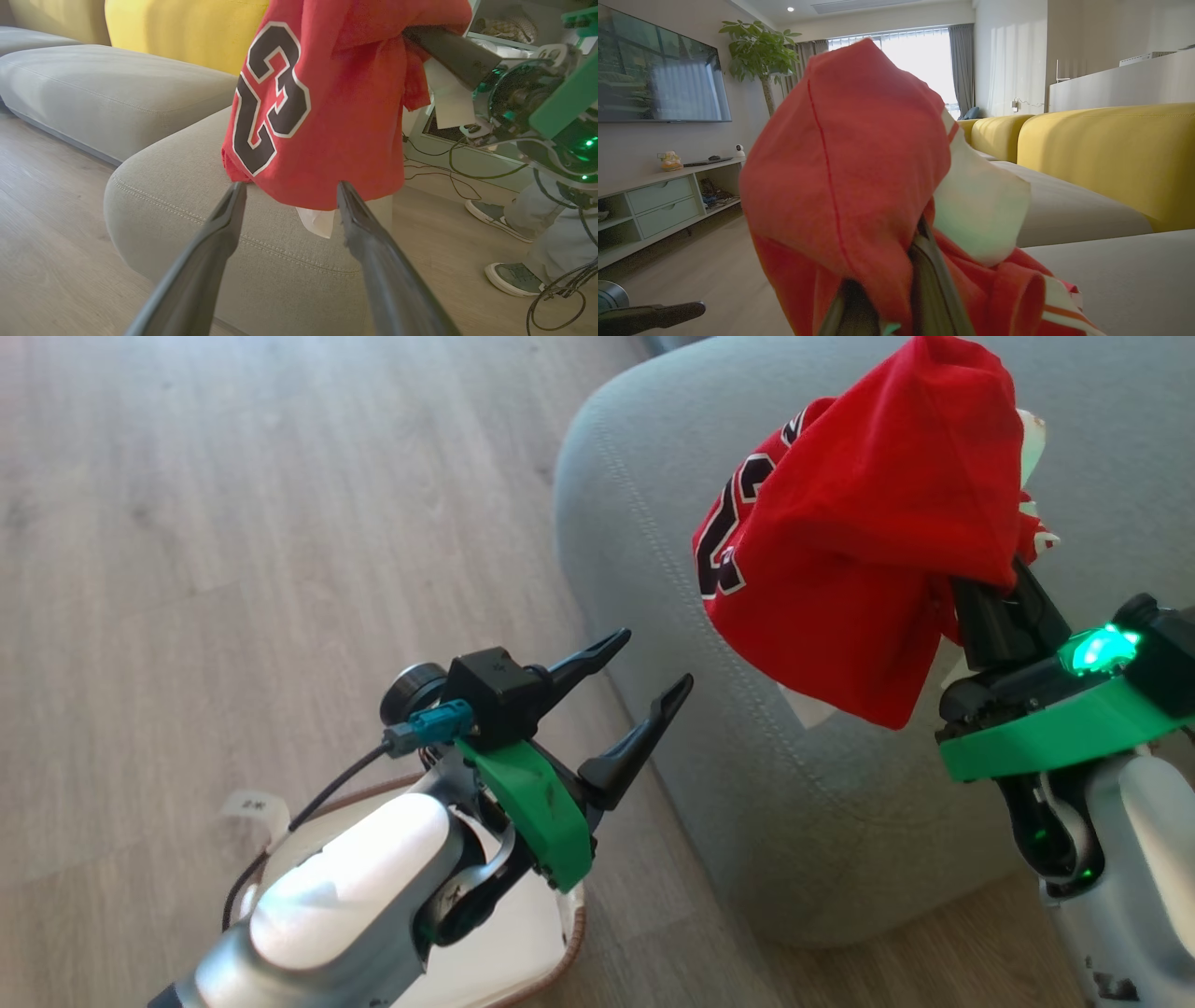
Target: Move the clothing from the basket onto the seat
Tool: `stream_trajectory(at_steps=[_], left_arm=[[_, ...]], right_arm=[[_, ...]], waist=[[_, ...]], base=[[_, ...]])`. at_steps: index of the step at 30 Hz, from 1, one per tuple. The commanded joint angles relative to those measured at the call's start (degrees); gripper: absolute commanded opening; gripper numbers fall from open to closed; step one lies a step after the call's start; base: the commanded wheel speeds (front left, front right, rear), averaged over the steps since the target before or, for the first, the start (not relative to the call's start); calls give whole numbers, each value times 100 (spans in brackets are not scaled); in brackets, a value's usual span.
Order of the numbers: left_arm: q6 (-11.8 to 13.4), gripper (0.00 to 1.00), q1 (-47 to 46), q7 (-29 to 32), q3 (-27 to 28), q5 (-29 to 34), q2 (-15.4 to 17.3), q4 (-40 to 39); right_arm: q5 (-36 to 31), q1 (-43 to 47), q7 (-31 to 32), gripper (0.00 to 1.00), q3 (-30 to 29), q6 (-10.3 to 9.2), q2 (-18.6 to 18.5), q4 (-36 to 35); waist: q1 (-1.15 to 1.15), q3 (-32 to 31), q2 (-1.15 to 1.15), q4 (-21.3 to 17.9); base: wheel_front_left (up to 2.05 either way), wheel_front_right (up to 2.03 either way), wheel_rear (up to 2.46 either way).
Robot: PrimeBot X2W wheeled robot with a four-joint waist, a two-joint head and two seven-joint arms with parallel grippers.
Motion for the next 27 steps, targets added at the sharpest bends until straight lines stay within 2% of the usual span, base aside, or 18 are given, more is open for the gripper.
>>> stream_trajectory(at_steps=[1,14,20,27], left_arm=[[-17,100,-338,-49,228,88,135,-135],[9,100,-357,-47,177,86,144,-147],[23,100,-382,-46,159,83,133,-142],[0,100,-428,-48,134,75,129,-151]], right_arm=[[-51,-42,13,0,7,41,9,-266],[-137,252,93,0,-276,41,128,-676],[-148,317,132,0,-360,41,140,-775],[-166,201,216,0,-494,41,57,-824]], waist=[[0,38,0,-177],[0,93,0,-817],[0,116,0,-889],[0,212,0,-800]], base=[[0,0,0],[0,0,0],[0,0,0],[0,0,0]])
